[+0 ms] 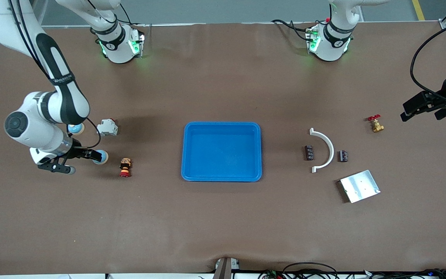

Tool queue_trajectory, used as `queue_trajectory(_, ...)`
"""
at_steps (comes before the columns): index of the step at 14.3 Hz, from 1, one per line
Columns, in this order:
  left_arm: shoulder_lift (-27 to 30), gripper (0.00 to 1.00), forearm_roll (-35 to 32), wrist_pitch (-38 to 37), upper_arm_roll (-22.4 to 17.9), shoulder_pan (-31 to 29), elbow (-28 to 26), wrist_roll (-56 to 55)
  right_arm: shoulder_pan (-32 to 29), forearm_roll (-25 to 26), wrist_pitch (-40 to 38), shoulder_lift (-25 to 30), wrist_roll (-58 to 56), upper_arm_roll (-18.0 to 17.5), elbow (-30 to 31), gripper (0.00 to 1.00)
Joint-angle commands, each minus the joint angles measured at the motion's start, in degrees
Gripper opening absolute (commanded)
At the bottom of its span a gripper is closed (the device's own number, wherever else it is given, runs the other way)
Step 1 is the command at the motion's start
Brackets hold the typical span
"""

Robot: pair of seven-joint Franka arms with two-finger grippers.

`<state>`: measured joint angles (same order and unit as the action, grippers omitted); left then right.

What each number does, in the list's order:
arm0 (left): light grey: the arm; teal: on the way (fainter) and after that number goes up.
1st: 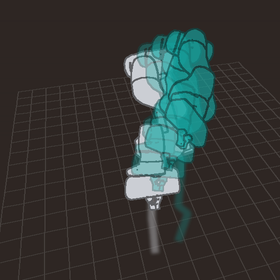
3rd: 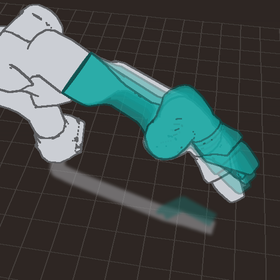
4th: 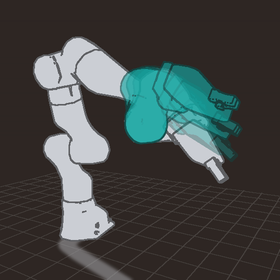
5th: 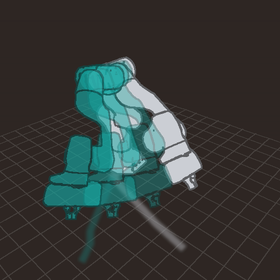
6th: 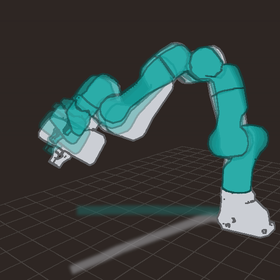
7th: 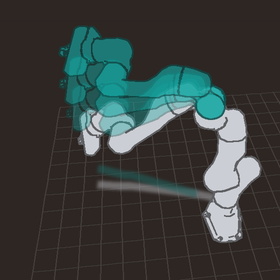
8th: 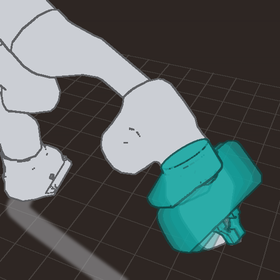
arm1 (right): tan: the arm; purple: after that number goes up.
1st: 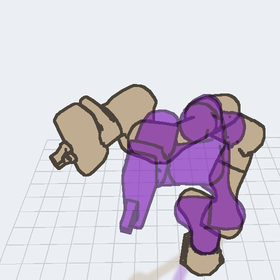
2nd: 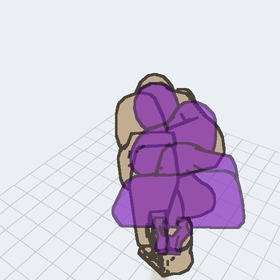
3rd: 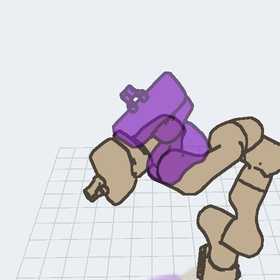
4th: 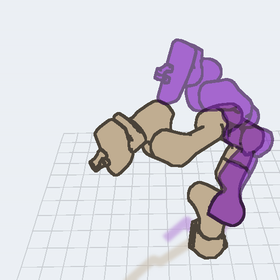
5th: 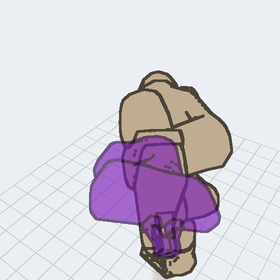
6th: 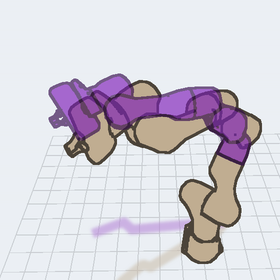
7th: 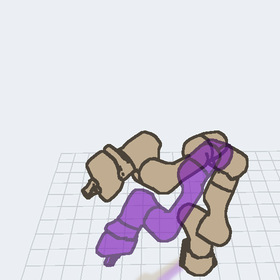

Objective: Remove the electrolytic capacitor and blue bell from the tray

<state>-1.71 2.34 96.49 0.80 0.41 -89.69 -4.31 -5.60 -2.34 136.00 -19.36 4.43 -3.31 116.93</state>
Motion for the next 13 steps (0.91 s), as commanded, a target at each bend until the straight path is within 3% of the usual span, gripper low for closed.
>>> queue_trajectory(1,-0.58,1.00,-0.40,-1.39,0.17,-0.32,1.54,0.18,-0.12,3.11,-5.02,3.26,-1.27,-0.46,-1.87,1.00)
queue_trajectory(10,-0.58,1.00,-1.11,-1.31,0.17,0.30,1.54,0.18,0.76,4.19,-29.00,12.76,-0.57,-0.46,-13.55,1.00)
queue_trajectory(13,-0.58,1.00,-1.11,-1.39,0.08,0.12,1.54,0.44,0.67,3.58,-31.93,16.80,-0.48,-0.38,-14.09,1.00)
